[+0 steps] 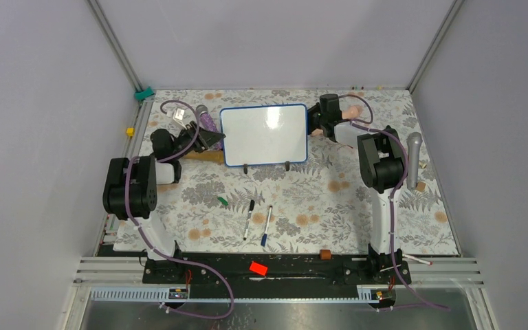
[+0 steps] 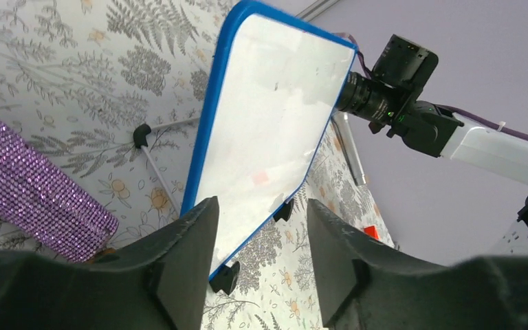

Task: Write a sentence on the whiteboard
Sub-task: Move the whiteboard to the center of the board.

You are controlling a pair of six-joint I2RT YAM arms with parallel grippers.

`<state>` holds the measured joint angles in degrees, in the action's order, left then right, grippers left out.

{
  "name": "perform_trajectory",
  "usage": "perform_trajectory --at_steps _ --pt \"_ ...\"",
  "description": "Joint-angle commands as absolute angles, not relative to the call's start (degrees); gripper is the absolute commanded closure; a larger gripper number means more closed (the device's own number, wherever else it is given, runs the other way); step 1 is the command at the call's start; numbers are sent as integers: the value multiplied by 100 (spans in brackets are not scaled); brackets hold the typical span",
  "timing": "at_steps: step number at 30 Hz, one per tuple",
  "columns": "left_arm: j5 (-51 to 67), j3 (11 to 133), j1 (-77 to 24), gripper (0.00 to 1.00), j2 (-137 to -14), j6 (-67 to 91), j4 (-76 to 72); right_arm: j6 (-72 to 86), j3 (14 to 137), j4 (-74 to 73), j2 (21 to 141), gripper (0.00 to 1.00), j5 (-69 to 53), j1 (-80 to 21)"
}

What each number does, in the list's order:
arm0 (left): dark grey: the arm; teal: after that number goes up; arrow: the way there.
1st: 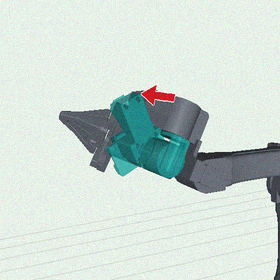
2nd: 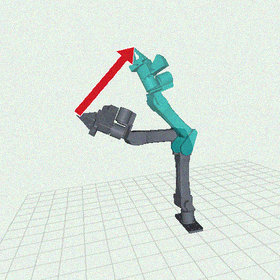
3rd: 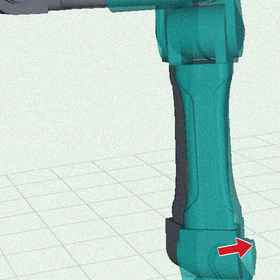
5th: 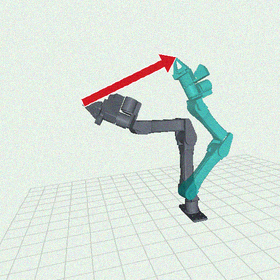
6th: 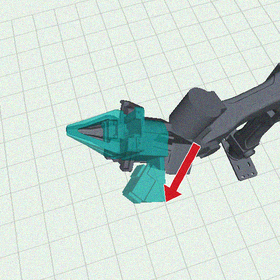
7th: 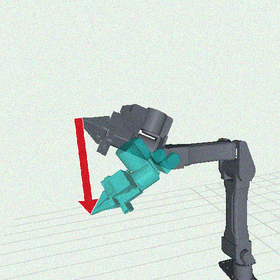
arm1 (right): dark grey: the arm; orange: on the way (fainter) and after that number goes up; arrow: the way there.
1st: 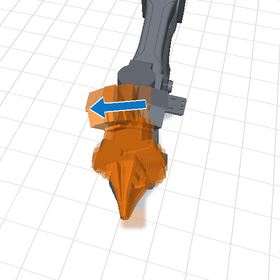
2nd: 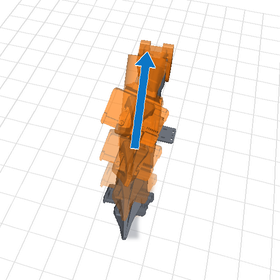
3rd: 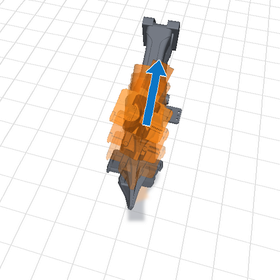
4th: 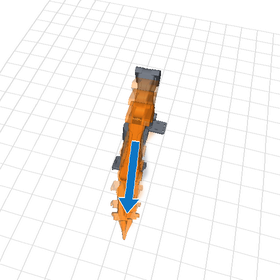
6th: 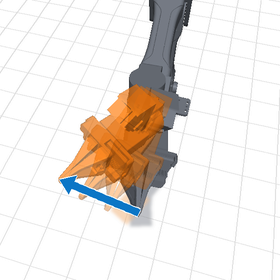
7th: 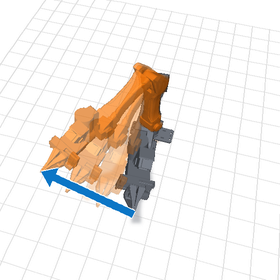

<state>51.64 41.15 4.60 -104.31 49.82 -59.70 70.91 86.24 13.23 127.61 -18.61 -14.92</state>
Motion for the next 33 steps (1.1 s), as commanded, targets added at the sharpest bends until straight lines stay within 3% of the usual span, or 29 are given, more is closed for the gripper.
perform_trajectory --at_steps 1,6,17,33 --pt "5045 4209 578 46 -10005 4657 -6080 6960 8790 1444 12435 100 -1974 -1461" --pt "4906 4291 784 33 -10108 4447 -5862 6961 8990 1363 12503 100 -1994 -1455" --pt "5075 5153 394 21 -10769 4172 -4983 6929 9149 1204 12552 100 -1960 -1459" --pt "4930 4930 -72 32 -10390 3760 -4266 6921 8841 1261 12457 100 -2013 -1459"
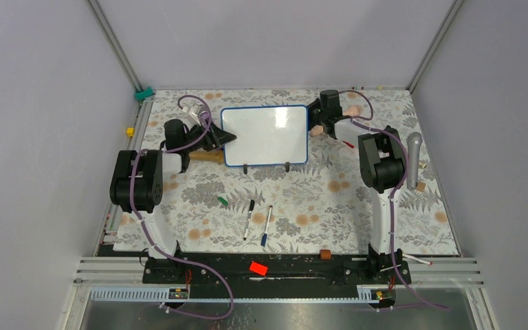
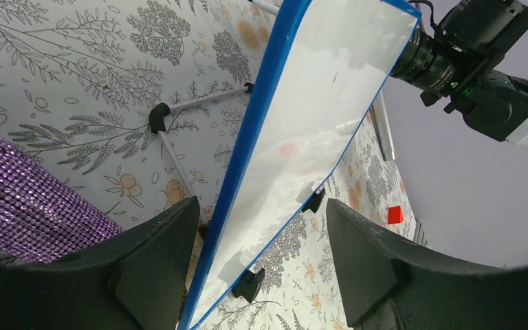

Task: Write a sentence on the whiteboard
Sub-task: Move the whiteboard to the center of the board.

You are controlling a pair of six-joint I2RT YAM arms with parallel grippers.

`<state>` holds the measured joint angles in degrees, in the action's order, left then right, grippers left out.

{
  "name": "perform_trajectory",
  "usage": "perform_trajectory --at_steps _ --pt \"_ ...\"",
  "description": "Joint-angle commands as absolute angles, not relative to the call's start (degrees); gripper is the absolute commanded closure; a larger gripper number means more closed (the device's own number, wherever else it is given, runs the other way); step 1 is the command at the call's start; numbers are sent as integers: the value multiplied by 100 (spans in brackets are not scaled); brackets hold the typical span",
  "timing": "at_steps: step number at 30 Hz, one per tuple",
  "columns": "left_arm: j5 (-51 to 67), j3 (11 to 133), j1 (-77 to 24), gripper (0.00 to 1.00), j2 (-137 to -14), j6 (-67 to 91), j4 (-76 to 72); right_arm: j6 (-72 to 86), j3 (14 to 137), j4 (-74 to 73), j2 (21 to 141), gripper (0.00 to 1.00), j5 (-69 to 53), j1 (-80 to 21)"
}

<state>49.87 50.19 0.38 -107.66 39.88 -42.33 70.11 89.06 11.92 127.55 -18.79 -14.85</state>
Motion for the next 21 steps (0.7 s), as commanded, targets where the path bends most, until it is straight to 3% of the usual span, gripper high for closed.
perform_trajectory --at_steps 1,21 --pt "4924 4892 -114 32 -10358 3739 -4257 6922 8809 1269 12448 100 -2020 -1459" --pt "4621 4227 -615 34 -9717 3410 -3908 6857 7854 1624 11907 100 -2086 -1302"
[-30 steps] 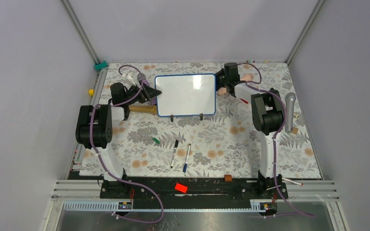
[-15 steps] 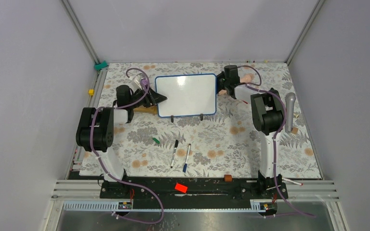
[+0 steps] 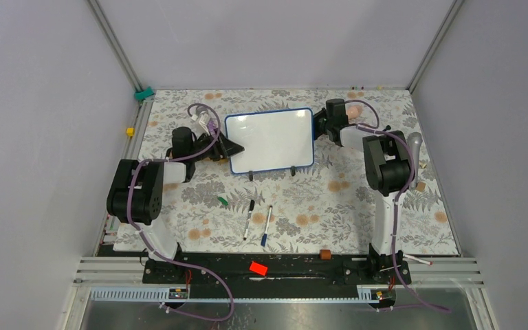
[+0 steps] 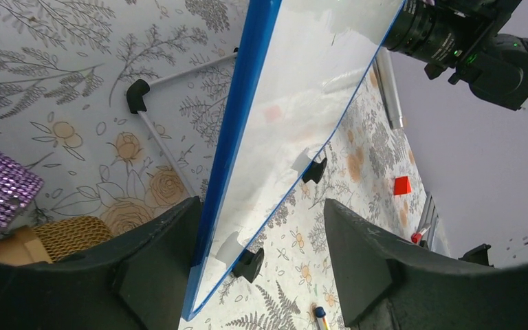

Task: Write a sentence on the whiteboard
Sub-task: Move the whiteboard to the center of the board.

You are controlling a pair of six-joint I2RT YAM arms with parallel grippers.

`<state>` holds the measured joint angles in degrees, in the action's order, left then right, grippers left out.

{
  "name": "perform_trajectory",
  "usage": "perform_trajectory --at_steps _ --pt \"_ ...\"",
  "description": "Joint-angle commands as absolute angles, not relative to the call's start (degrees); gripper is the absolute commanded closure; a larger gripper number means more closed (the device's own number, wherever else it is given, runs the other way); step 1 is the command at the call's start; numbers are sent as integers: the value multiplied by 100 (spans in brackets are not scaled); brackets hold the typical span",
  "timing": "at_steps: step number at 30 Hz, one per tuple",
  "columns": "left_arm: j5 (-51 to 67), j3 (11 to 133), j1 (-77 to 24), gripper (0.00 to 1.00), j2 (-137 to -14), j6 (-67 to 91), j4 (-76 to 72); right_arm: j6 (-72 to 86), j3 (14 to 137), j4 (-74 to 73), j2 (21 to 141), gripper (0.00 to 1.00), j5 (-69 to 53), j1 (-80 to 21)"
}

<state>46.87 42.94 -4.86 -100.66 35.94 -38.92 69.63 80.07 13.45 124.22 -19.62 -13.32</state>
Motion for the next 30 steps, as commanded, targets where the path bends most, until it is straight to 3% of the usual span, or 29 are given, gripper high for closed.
perform_trajectory --at_steps 1,13,21,27,30 --pt "4606 4213 -642 34 -9686 3388 -3865 6857 7797 1647 11842 100 -2082 -1293" --pt "4388 3714 -993 34 -9369 3304 -3897 6840 7022 1968 11418 100 -2135 -1066" --pt "4330 3672 -924 28 -8954 3008 -3443 6463 7756 1432 11651 100 -2300 -683" --pt "4197 3469 -786 20 -8439 3085 -3492 6208 7939 1097 11486 100 -2433 -269" --pt "4045 3222 -794 9 -8235 3391 -3841 5968 7837 851 11164 100 -2391 -191"
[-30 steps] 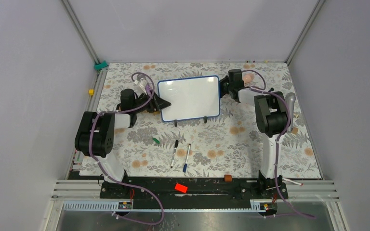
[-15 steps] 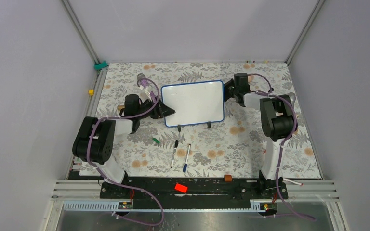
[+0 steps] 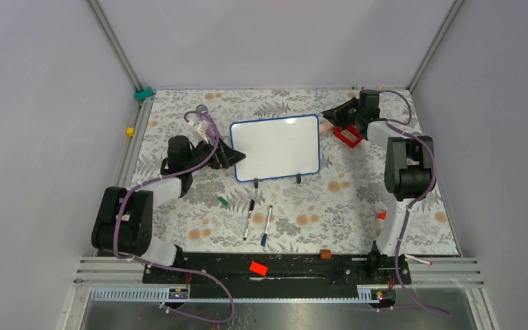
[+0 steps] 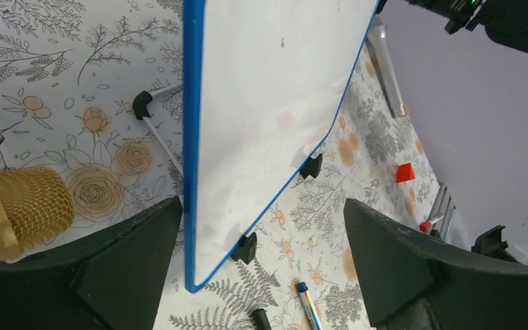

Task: Write a sentence on the whiteboard
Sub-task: Move the whiteboard to the center of the board.

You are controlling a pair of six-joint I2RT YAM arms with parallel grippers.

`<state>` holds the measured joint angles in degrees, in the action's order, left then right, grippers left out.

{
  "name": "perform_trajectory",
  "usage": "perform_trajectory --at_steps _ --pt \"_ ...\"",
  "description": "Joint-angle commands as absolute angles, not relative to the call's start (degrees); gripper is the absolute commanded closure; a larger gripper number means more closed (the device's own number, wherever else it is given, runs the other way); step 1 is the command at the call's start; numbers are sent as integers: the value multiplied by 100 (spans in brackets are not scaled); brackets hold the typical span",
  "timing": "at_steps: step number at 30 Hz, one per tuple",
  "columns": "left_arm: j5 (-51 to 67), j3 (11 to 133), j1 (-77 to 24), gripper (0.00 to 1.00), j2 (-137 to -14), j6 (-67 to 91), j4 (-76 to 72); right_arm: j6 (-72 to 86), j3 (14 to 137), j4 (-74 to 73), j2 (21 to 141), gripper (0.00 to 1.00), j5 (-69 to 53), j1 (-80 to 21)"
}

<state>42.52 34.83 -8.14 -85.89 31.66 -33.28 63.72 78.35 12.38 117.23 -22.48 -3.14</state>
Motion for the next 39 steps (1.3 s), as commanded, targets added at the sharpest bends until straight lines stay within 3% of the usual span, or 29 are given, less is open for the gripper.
perform_trajectory --at_steps 1,3,15,26,39 --pt "3982 3126 -789 5 -8146 3475 -3932 5854 7794 744 11024 100 -2346 -181" --pt "3783 2999 -791 1 -7951 3470 -3851 5618 7652 575 10720 100 -2175 -176" --pt "1850 3226 -791 1 -6130 3016 -1428 4793 6541 -273 8671 100 -1346 -58" --pt "1696 3442 -810 1 -5051 3076 -212 4187 5085 -545 6540 100 -1717 -102" --pt "1089 4704 -501 1 -5113 1969 833 3782 4938 -1098 5597 100 -2011 -520"
